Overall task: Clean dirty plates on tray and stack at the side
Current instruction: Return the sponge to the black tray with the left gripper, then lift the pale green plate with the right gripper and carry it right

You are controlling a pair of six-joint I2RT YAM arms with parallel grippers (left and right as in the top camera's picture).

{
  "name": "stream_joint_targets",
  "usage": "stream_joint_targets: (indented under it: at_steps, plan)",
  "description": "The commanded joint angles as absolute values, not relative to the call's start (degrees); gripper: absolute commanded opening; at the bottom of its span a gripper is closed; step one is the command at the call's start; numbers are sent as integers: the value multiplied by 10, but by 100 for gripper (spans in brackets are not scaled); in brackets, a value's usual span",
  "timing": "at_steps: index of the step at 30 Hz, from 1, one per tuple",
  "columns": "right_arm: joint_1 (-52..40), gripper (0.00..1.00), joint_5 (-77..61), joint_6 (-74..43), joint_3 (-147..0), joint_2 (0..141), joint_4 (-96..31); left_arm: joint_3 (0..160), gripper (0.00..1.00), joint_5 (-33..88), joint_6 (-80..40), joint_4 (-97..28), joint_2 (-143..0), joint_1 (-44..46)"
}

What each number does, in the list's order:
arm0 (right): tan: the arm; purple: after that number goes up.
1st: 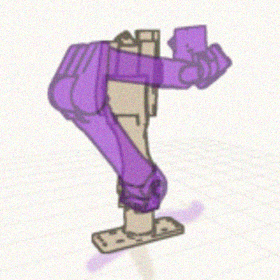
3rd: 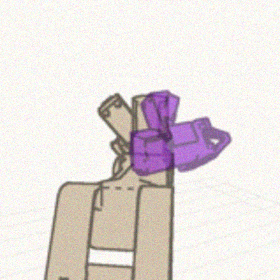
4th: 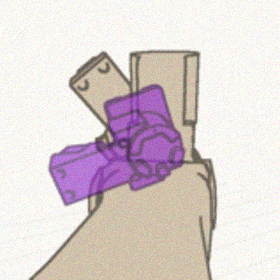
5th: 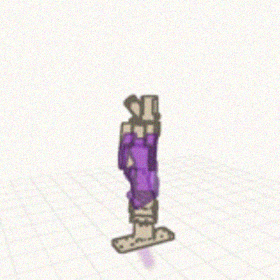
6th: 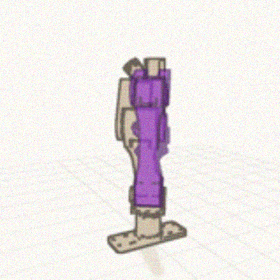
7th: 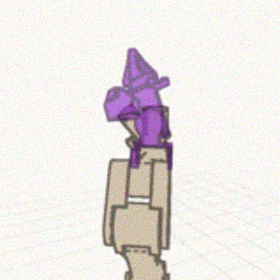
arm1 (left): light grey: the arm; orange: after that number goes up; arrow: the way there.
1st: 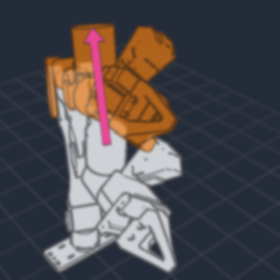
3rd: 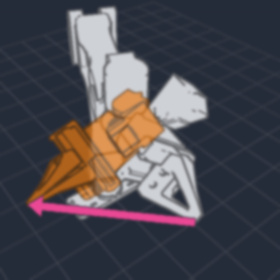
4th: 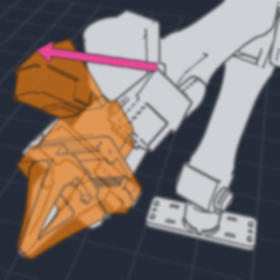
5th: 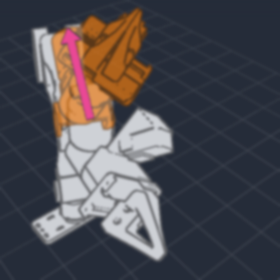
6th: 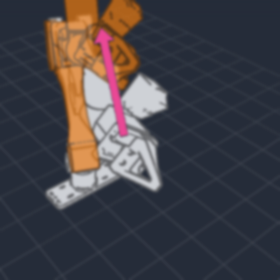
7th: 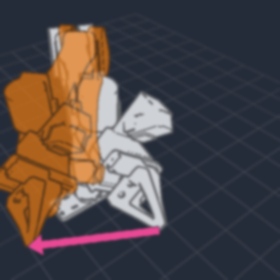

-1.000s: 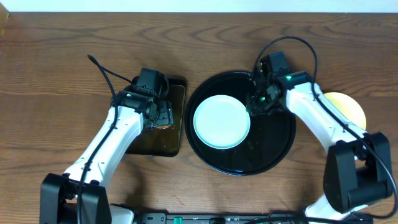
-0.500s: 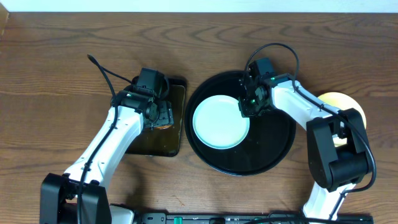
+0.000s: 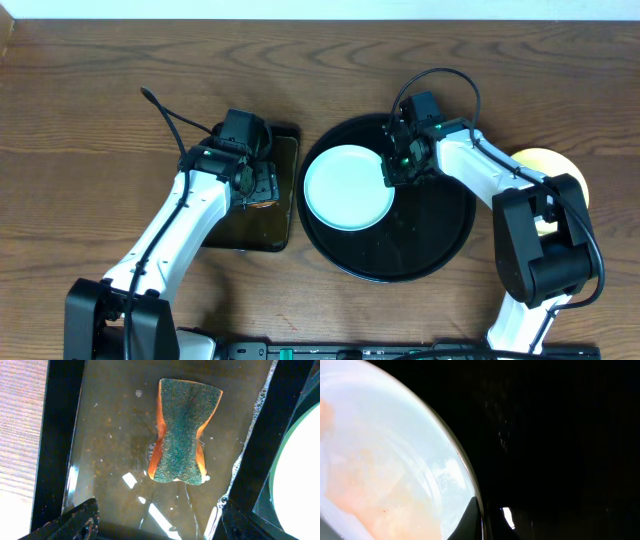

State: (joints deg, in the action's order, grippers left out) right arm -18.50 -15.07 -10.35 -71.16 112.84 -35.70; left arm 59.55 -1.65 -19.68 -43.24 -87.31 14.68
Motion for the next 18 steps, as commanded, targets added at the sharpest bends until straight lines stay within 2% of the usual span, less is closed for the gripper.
stream_joint_targets:
  at_steps: [1, 8, 12, 18]
  plan:
    - [-161, 1, -158, -119, -711, 1109, -349, 595, 80, -15, -203, -434, -872, 146]
    - [-124, 1, -166, -96, -711, 1020, -366, 595, 80, -15, -203, -434, -872, 146]
    - [-114, 1, -123, -96, -711, 982, -381, 595, 80, -15, -203, -434, -872, 146]
    - [-113, 1, 73, -71, -711, 895, -427, 595, 80, -15, -203, -432, -872, 146]
